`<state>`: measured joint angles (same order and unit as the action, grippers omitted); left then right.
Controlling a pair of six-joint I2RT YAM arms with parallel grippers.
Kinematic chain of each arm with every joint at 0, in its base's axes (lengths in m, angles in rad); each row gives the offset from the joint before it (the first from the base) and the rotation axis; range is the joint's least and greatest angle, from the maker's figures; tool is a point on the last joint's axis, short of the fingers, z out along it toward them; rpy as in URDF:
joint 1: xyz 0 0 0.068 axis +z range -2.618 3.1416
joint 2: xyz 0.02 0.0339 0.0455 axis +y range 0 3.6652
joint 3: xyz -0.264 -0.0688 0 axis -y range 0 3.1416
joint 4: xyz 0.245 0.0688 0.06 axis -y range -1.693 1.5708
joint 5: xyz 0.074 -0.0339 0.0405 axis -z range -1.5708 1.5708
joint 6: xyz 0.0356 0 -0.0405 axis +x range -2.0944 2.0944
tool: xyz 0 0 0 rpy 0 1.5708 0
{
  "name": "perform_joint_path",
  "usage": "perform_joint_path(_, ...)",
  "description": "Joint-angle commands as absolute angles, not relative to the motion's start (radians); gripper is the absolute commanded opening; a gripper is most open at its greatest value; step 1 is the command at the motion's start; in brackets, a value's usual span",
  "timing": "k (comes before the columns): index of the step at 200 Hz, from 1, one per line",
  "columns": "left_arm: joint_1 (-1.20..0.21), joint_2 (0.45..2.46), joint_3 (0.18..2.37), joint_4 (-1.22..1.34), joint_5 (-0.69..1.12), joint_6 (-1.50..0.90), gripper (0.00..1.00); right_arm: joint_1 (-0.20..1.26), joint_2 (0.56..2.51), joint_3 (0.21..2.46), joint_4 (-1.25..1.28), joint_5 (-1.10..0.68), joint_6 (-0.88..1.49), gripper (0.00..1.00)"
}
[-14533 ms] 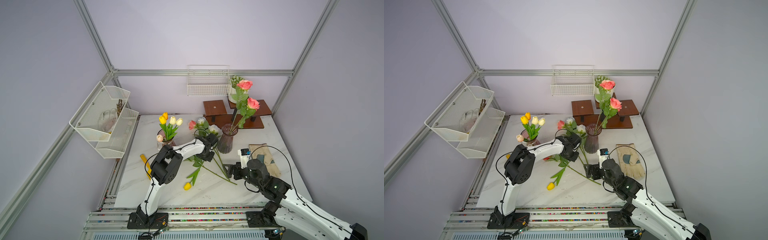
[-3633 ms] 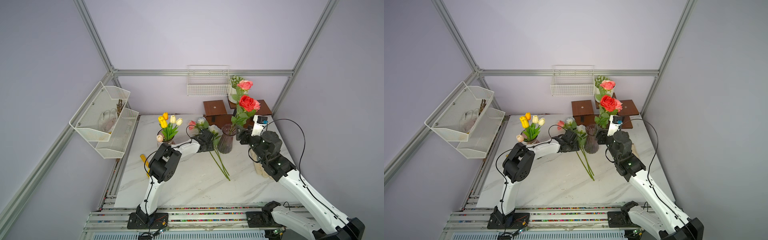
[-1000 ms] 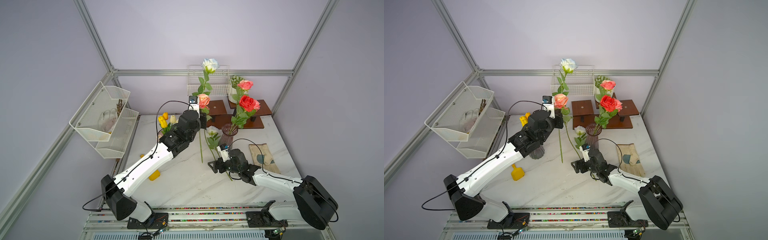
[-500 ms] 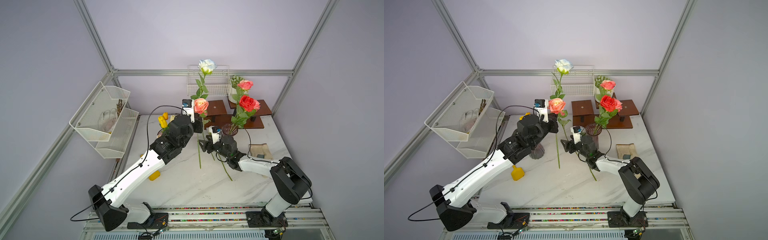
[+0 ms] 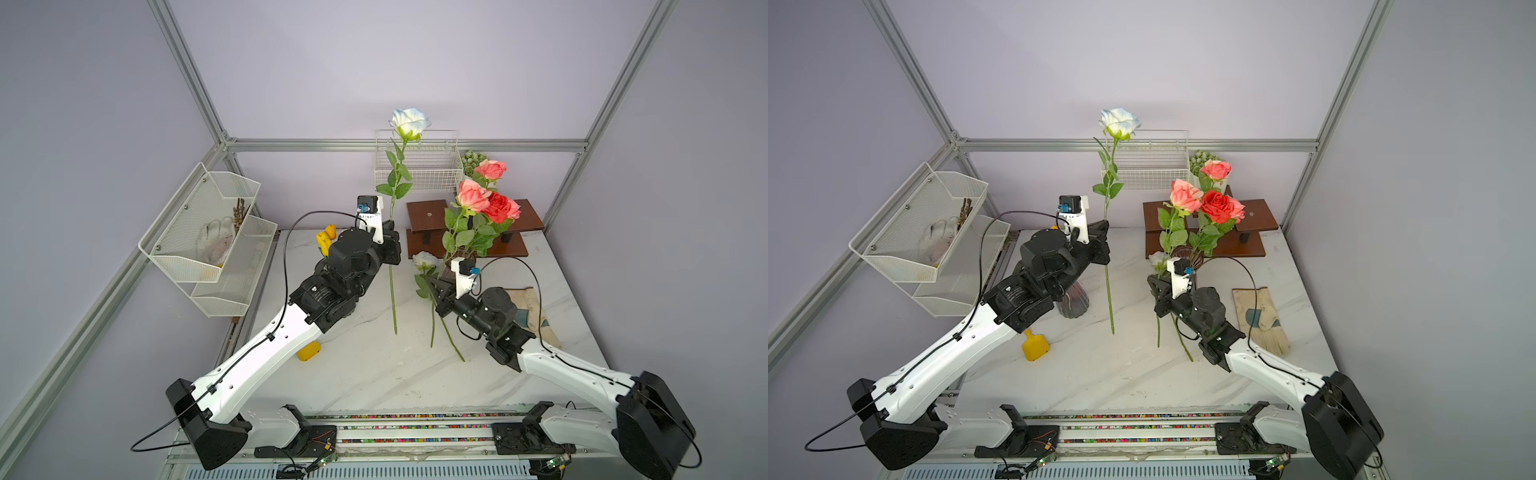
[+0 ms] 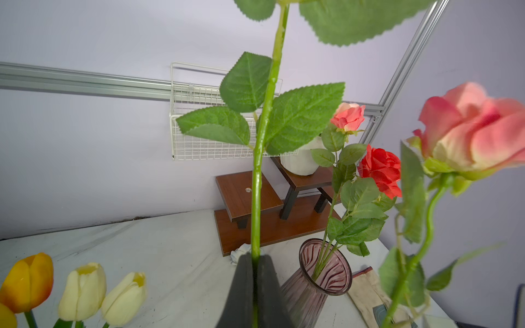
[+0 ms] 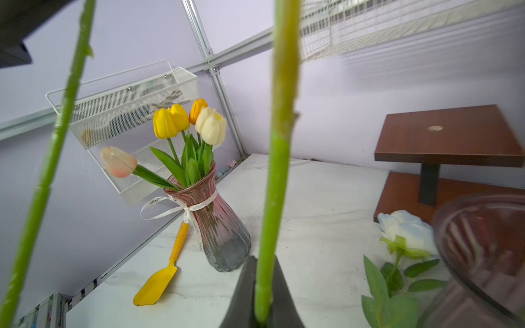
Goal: Arrange the flowers in different vases according to their variety
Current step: Insert the flower into the vase.
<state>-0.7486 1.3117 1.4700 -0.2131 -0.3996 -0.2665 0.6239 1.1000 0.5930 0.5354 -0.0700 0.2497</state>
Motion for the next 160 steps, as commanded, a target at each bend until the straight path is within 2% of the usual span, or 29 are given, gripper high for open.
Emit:
perform_joint_path(1, -0.753, 1.342, 1.531, -0.065, -0.337, -0.218, 0.0, 0.622, 0.922, 0.512, 0.384, 0.103, 0.268, 0.0)
perform_joint_path(34, -0.757, 1.507, 1.614, 0.116, -0.215, -0.218, 0.0, 0.613, 0.685, 0.473, 0.176, 0.355, 0.29, 0.0)
perform_joint_path(70, -0.761, 1.681, 1.725, 0.316, -0.141, -0.158, 0.0, 0.598, 0.6, 0.496, 0.04, 0.504, 0.309, 0.0)
perform_joint_path(160, -0.76, 2.036, 2.072, 0.457, -0.05, -0.083, 0.0, 0.559, 0.564, 0.591, -0.095, 0.478, 0.319, 0.0)
